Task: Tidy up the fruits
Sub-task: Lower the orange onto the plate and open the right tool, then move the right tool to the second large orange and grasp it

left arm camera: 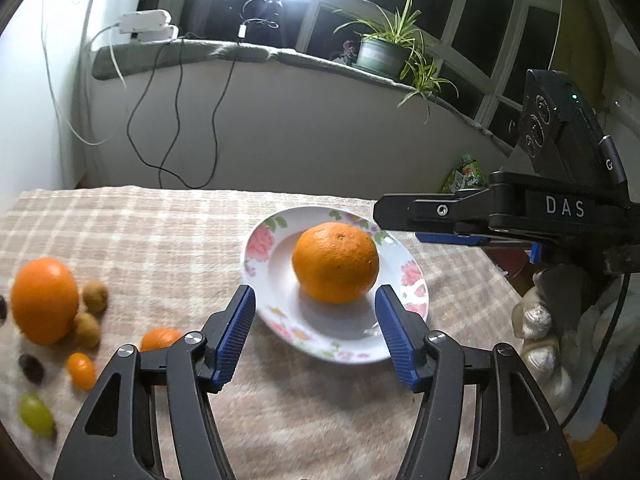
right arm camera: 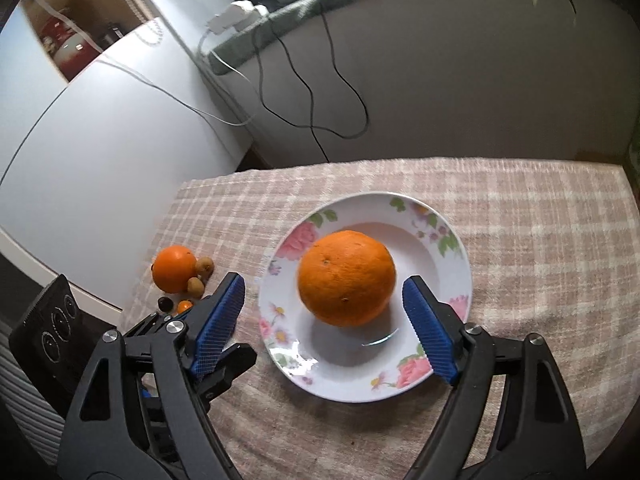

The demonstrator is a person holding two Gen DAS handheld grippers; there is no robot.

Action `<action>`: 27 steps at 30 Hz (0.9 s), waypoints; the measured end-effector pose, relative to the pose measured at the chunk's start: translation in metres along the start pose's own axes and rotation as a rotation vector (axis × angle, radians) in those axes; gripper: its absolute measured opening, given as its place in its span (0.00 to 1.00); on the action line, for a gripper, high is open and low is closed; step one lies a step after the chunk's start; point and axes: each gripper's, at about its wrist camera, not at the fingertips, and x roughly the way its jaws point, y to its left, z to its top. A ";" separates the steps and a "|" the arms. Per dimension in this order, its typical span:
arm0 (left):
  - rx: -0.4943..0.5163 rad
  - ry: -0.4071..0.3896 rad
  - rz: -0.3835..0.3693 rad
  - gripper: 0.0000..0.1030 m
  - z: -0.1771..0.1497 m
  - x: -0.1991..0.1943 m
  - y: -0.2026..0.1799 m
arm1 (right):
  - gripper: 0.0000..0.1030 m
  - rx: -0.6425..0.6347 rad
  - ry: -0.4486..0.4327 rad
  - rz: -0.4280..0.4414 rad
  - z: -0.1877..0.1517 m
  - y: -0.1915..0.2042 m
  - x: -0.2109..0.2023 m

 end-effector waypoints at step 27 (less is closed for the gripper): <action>-0.195 -0.096 0.245 0.60 -0.058 -0.118 0.117 | 0.84 -0.234 0.025 0.183 -0.044 0.130 0.030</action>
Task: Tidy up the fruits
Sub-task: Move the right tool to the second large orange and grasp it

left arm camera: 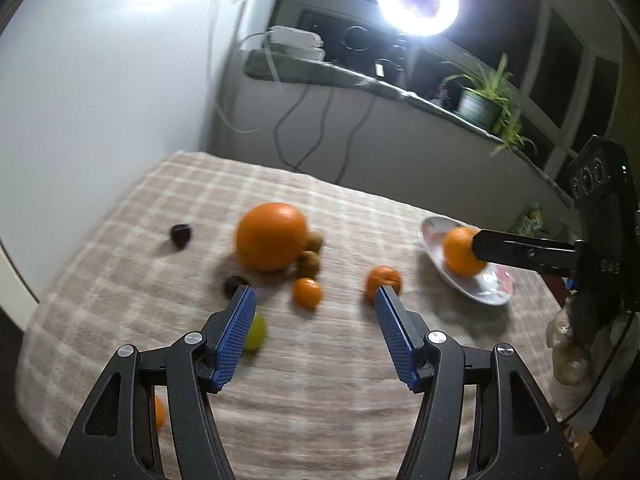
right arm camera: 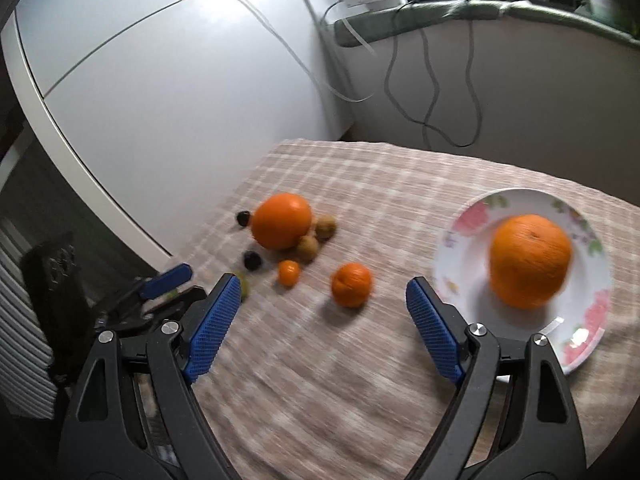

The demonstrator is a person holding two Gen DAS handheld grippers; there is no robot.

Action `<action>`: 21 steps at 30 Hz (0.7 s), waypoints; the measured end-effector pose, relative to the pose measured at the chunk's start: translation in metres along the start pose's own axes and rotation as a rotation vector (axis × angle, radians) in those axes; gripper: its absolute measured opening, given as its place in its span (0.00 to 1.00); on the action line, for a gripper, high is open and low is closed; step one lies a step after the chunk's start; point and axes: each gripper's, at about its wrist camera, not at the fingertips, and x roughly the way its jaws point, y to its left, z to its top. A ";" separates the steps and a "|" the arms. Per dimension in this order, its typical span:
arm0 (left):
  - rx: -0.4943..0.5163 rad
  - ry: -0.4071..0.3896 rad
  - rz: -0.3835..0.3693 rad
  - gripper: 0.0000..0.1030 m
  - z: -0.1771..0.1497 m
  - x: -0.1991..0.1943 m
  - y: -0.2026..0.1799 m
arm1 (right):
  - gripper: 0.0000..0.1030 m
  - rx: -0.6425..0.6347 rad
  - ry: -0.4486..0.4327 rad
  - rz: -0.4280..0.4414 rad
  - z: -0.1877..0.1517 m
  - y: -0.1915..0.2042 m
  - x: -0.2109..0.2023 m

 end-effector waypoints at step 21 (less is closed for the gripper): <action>-0.169 0.068 -0.015 0.64 0.025 0.059 0.031 | 0.88 0.115 0.212 0.181 0.071 0.014 0.125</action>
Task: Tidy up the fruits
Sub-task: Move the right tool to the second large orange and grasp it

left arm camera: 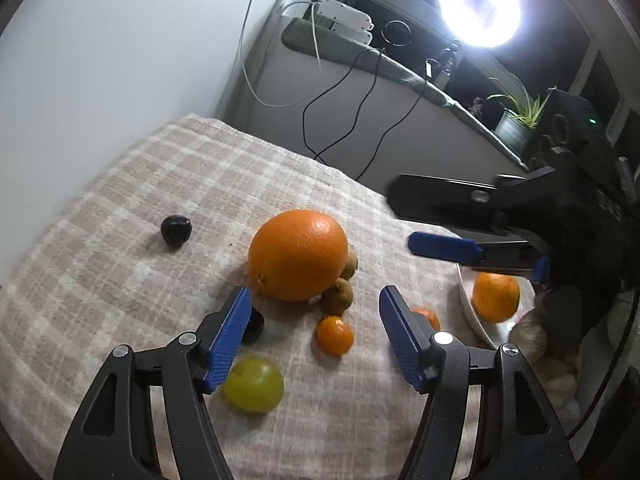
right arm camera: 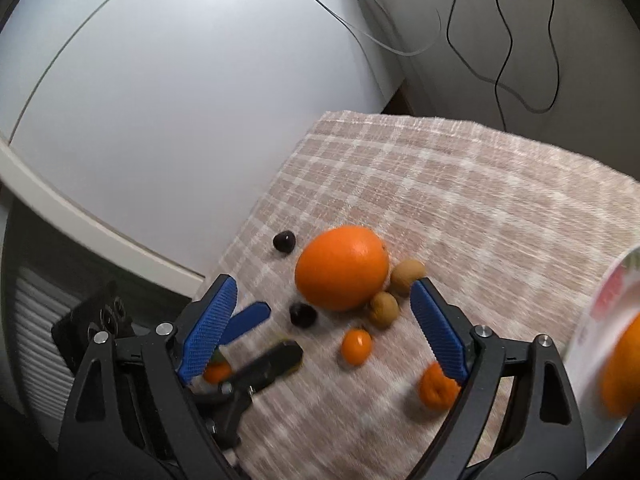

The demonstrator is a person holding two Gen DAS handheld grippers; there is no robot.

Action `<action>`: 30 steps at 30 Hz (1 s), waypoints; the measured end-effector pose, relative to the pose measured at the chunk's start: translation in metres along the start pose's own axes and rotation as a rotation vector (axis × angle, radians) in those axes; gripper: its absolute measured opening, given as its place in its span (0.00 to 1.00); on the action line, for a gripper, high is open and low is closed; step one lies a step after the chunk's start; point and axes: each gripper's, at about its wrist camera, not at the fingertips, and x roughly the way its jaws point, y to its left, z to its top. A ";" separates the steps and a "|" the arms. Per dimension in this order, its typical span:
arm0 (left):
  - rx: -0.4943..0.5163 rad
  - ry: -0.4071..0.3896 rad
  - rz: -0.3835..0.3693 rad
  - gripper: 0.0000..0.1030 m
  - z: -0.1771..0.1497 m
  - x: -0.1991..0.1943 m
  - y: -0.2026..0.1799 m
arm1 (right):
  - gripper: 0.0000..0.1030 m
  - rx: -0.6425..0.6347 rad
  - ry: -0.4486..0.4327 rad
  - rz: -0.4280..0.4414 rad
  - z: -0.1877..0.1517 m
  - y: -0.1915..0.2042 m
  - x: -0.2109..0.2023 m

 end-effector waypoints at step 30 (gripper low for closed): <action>-0.099 0.080 -0.026 0.67 0.019 0.047 0.023 | 0.80 0.009 0.140 -0.029 0.025 -0.011 0.075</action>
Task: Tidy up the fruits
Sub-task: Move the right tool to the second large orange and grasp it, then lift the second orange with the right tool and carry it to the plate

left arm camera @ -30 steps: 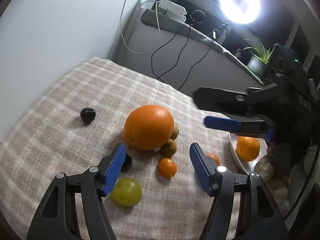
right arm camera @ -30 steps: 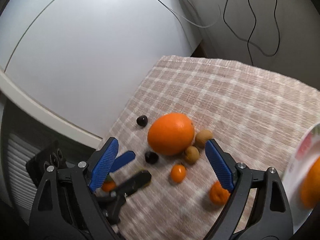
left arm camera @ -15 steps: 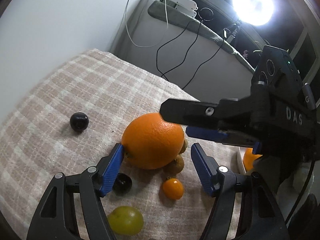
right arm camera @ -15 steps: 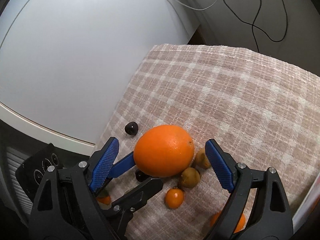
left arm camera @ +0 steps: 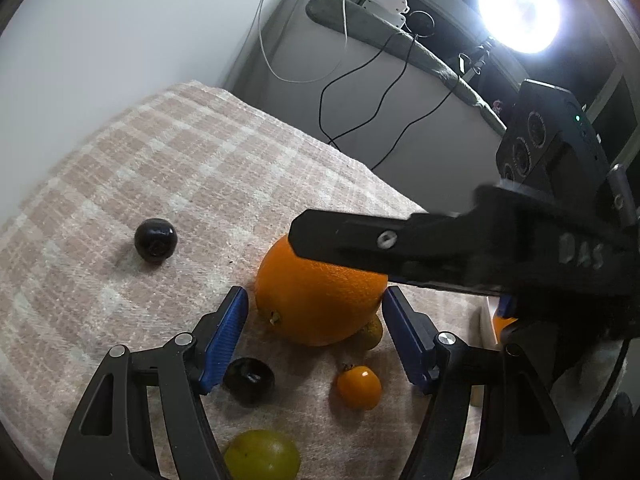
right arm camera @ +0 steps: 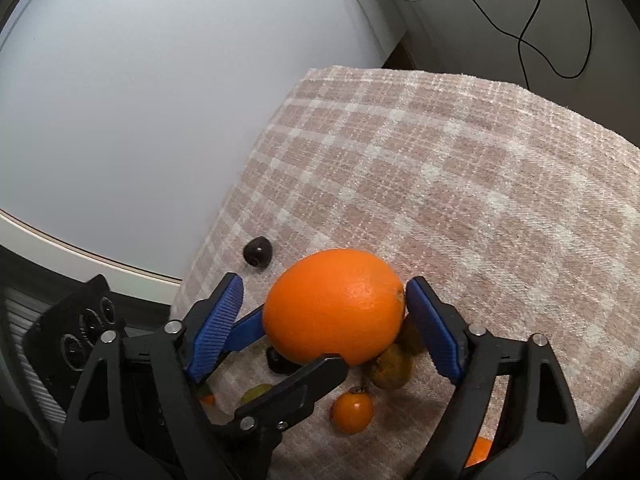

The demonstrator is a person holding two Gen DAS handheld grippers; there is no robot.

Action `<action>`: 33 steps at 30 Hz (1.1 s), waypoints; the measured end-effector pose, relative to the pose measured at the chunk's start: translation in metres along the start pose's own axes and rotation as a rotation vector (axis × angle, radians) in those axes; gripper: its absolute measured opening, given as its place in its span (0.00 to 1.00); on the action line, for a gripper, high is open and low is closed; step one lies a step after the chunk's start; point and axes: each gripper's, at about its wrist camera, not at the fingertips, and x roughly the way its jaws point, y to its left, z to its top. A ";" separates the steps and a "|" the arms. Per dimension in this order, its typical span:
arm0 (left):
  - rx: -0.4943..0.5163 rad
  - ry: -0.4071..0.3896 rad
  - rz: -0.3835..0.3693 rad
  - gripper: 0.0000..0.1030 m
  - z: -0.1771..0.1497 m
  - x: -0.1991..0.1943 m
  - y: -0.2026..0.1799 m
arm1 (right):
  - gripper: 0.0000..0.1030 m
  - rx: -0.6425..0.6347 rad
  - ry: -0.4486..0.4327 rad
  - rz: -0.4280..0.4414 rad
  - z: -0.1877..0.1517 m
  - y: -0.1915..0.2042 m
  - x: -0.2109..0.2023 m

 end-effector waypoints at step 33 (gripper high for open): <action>0.154 -0.077 -0.036 0.67 -0.020 -0.042 -0.071 | 0.71 0.006 -0.138 -0.021 -0.041 0.006 -0.087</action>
